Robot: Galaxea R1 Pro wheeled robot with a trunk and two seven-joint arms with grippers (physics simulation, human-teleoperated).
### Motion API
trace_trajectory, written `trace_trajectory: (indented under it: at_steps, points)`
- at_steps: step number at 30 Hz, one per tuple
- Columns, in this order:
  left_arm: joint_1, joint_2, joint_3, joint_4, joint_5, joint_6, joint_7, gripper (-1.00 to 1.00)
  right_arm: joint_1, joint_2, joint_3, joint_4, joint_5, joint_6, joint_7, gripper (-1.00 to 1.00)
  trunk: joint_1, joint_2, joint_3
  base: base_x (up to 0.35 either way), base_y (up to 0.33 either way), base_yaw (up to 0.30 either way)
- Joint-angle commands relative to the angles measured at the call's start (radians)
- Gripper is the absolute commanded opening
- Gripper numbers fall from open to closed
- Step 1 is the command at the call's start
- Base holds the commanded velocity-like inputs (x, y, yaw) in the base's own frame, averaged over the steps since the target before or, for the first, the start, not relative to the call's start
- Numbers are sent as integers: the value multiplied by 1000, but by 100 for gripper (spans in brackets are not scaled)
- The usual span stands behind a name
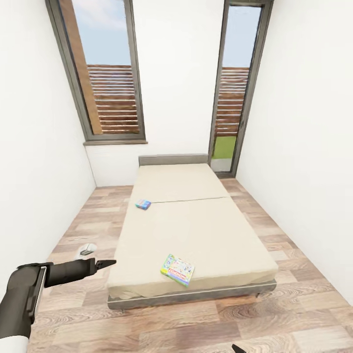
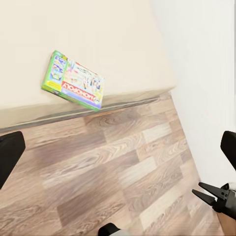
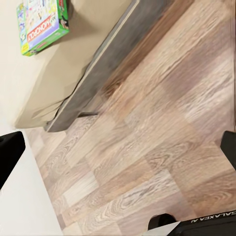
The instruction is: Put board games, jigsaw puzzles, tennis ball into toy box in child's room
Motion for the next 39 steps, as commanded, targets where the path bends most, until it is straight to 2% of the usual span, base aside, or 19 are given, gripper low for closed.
trace_trajectory:
  at_steps: [1,17,32,39]
  points:
    - [-1,0,2,-1,-10,8,-10,100,-1,1,-4,0,-8,9,3,100,0,-1,-1,23,19,-256]
    - [-1,0,3,-1,-11,9,-11,100,-1,1,-4,0,-6,8,-3,100,0,-1,-1,32,124,-241]
    - [-1,0,4,0,-11,12,-10,100,-1,2,-1,0,-4,6,-5,100,0,-1,-1,1,143,-29]
    - [-1,0,35,0,-9,11,-11,100,-1,3,2,0,-1,5,-6,100,0,-1,-1,0,12,-1]
